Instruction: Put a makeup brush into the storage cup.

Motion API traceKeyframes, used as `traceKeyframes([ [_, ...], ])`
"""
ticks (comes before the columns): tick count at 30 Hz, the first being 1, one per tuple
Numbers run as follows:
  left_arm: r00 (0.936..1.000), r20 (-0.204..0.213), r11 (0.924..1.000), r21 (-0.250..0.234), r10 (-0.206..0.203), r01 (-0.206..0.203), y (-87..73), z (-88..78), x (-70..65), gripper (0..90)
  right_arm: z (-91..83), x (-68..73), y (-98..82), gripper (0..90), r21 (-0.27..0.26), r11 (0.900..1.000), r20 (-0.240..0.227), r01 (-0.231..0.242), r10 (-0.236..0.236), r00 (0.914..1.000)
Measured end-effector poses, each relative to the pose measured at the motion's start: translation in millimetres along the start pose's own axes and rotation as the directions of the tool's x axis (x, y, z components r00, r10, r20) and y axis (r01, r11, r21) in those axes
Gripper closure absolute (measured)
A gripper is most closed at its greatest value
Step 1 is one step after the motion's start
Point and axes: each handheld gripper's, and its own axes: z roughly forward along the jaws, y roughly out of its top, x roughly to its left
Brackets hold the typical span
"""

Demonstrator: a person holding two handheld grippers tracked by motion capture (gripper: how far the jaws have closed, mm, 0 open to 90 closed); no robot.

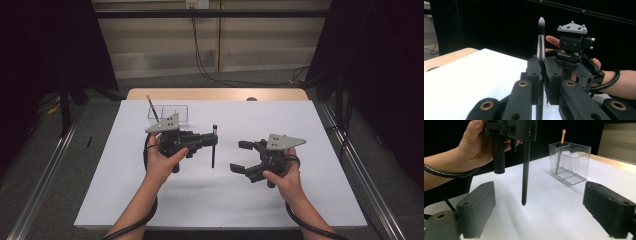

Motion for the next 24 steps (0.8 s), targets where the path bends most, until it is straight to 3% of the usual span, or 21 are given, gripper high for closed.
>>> traceKeyframes([
  [8,0.9999,-0.017,1.0000,0.000,-0.001,0.001,-1.0,-5.0,1.5,83.9,-10.7,-3.5,-5.0,5.2,0.001,1.000,0.016,0.003,-0.003,0.9999],
  [24,0.9985,-0.055,1.0000,-0.008,-0.001,0.001,-2.9,-16.0,5.2,84.0,-36.4,-9.7,-15.4,5.2,0.031,0.999,0.074,0.014,-0.017,0.9971],
])
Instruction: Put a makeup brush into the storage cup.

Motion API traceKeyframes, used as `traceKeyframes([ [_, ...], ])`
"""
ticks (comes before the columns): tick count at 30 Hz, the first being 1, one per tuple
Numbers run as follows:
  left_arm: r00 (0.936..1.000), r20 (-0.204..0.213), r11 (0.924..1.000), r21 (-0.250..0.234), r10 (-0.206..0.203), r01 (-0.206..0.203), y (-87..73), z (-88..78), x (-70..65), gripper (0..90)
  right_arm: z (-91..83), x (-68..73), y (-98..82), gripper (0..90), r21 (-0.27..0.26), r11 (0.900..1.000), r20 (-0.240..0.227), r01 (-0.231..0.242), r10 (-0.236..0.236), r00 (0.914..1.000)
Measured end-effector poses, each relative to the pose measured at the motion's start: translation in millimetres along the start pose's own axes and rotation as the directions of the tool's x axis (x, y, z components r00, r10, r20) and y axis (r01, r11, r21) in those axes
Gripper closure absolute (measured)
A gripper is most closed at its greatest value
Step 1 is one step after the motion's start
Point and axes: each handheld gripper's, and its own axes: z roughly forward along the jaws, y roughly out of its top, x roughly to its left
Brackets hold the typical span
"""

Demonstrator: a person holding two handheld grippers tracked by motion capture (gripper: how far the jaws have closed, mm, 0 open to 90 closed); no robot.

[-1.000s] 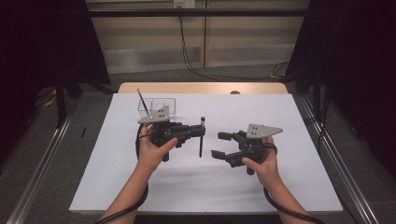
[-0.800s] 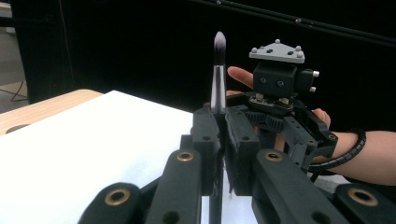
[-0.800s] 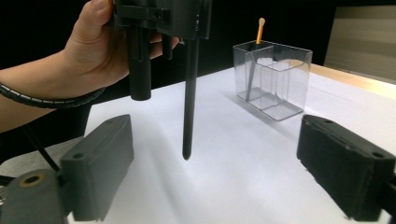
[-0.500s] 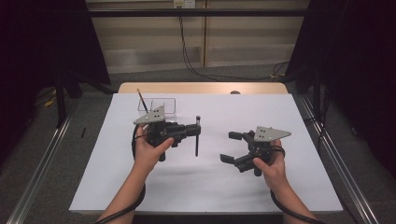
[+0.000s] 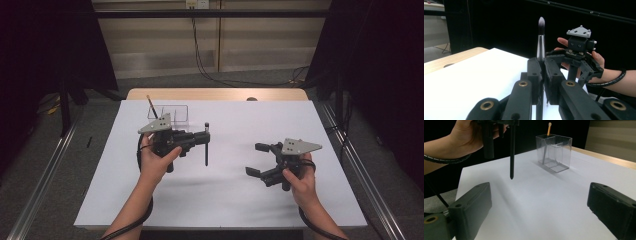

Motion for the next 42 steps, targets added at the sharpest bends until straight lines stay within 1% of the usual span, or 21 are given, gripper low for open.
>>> traceKeyframes([
  [11,0.9997,-0.022,0.9999,-0.014,-0.008,0.007,-1.5,-5.4,3.1,84.0,-15.6,-5.4,-8.7,5.1,0.003,1.000,0.031,-0.010,0.010,0.9995],
  [13,0.9994,-0.035,0.9999,-0.014,-0.008,0.007,-1.4,-7.0,3.3,84.0,-18.3,-6.1,-9.7,5.1,0.000,1.000,0.038,-0.011,0.011,0.9992],
  [14,0.9995,-0.031,0.9998,-0.018,-0.009,0.009,-1.6,-7.4,4.0,84.0,-19.5,-6.3,-10.2,5.1,0.001,1.000,0.040,-0.012,0.012,0.9991],
  [16,0.9993,-0.035,0.9997,-0.022,-0.010,0.009,-1.7,-9.1,5.2,84.0,-21.9,-6.9,-11.4,5.1,-0.001,1.000,0.043,-0.014,0.014,0.9990],
  [17,0.9990,-0.044,0.9998,-0.018,-0.011,0.010,-1.7,-9.9,5.3,84.0,-23.0,-7.2,-11.8,5.1,-0.001,1.000,0.046,-0.012,0.012,0.9989],
  [18,0.9991,-0.041,0.9997,-0.021,-0.012,0.011,-1.9,-10.5,6.0,84.0,-23.9,-7.3,-12.1,5.1,-0.001,1.000,0.049,-0.012,0.012,0.9987],
  [24,0.9986,-0.051,0.9997,-0.022,-0.012,0.011,-2.4,-13.6,8.1,84.0,-28.8,-7.5,-14.3,5.2,0.009,1.000,0.045,-0.002,0.002,0.9990],
  [27,0.9980,-0.061,0.9995,-0.026,-0.016,0.014,-2.7,-15.4,9.7,84.0,-31.7,-7.5,-15.5,5.2,0.015,1.000,0.049,0.000,-0.001,0.9988],
  [31,0.9968,-0.079,0.9997,-0.021,-0.011,0.009,-1.9,-19.4,12.0,84.0,-36.2,-7.4,-15.6,5.2,0.012,1.000,0.056,0.004,-0.005,0.9984],
  [35,0.9954,-0.095,0.9995,-0.028,-0.013,0.010,-0.8,-23.8,14.1,84.0,-40.6,-7.8,-17.1,5.2,0.011,1.000,0.061,0.000,-0.001,0.9981],
  [39,0.9945,-0.103,0.9992,-0.038,-0.018,0.014,0.7,-28.4,16.3,84.0,-44.4,-8.6,-18.8,5.2,0.014,1.000,0.067,-0.002,0.001,0.9978],
  [42,0.9934,-0.114,0.9993,-0.036,-0.017,0.013,1.1,-31.5,17.6,84.0,-47.4,-9.1,-20.4,5.2,0.014,1.000,0.071,-0.006,0.005,0.9974],
])
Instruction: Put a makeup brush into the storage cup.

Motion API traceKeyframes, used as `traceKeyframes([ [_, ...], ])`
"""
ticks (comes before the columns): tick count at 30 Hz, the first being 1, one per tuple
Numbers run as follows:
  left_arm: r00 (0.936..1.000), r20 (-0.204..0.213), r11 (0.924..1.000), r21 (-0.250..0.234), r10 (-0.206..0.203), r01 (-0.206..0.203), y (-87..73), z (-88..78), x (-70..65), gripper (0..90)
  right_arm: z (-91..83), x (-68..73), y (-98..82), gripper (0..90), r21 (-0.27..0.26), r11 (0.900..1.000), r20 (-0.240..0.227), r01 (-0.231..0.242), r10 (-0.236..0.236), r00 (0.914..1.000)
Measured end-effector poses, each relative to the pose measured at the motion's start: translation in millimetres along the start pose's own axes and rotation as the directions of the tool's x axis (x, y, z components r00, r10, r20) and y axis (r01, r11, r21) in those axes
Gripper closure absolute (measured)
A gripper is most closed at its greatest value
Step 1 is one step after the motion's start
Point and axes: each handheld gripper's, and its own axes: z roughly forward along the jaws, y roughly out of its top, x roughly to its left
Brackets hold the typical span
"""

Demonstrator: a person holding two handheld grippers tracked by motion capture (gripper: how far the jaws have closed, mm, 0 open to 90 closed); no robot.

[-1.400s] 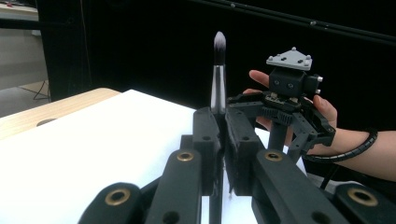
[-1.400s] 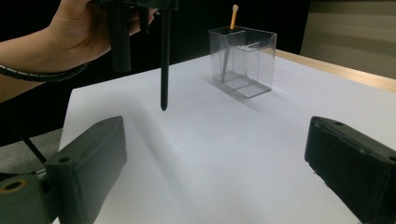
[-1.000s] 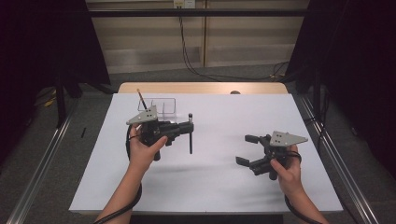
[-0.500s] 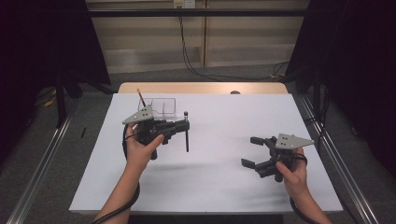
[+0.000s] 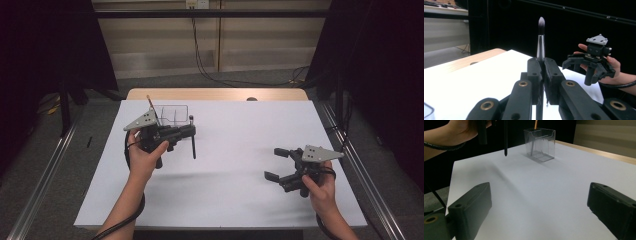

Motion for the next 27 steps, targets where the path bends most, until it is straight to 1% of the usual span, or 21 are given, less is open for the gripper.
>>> traceKeyframes([
  [11,0.9994,-0.033,0.9998,-0.017,0.008,-0.009,3.5,-7.7,5.5,84.0,-12.3,-2.5,-4.9,5.2,0.000,1.000,0.024,-0.009,0.009,0.9997],
  [18,0.9983,-0.057,0.9998,-0.011,0.012,-0.013,5.6,-13.3,9.2,84.0,-18.1,-2.9,-8.6,5.1,0.005,1.000,0.031,-0.012,0.012,0.9995],
  [19,0.9982,-0.059,0.9998,-0.016,0.010,-0.011,5.6,-14.2,9.9,84.0,-18.8,-3.0,-9.2,5.2,0.003,1.000,0.037,-0.016,0.016,0.9992],
  [25,0.9966,-0.082,0.9997,-0.022,0.007,-0.009,6.1,-18.7,12.9,84.0,-21.2,-3.3,-11.3,5.1,0.002,1.000,0.039,-0.019,0.019,0.9991],
  [27,0.9958,-0.091,0.9998,-0.016,0.009,-0.011,6.9,-20.7,14.1,84.0,-22.0,-2.9,-11.7,5.1,0.004,1.000,0.040,-0.019,0.019,0.9990],
])
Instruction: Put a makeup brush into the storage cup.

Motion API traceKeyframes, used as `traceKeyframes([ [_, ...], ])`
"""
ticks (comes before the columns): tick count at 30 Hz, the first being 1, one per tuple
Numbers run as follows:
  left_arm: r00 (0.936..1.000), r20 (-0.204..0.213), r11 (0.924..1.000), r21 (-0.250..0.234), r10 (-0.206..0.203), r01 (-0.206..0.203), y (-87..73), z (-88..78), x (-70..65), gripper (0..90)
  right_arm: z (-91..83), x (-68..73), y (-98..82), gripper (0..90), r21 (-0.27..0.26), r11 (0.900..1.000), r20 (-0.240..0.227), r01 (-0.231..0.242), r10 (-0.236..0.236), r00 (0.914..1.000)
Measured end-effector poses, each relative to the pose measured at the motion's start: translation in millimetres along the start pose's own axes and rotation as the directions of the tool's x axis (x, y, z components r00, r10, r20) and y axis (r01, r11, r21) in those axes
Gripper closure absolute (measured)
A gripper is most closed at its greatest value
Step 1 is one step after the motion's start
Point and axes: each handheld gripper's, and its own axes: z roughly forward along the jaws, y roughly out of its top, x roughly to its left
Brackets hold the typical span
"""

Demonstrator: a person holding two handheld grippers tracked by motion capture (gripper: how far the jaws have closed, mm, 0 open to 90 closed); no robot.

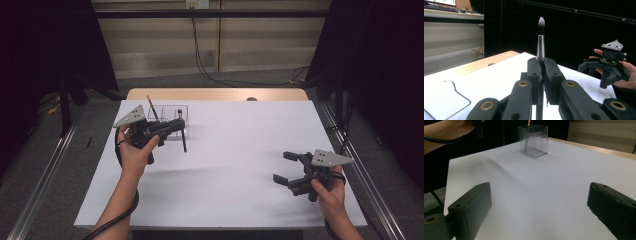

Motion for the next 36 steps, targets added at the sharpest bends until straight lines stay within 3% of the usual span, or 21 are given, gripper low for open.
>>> traceKeyframes([
  [21,0.9945,-0.104,0.9999,-0.008,0.011,-0.012,8.0,-8.3,18.5,84.0,-9.9,-0.7,-2.2,5.2,0.017,1.000,0.019,0.005,-0.006,0.9998],
  [36,0.9893,-0.145,0.9992,-0.034,0.016,-0.021,20.1,-14.7,29.0,84.0,-15.0,-0.9,-10.2,5.2,0.022,1.000,0.034,-0.007,0.006,0.9994],
])
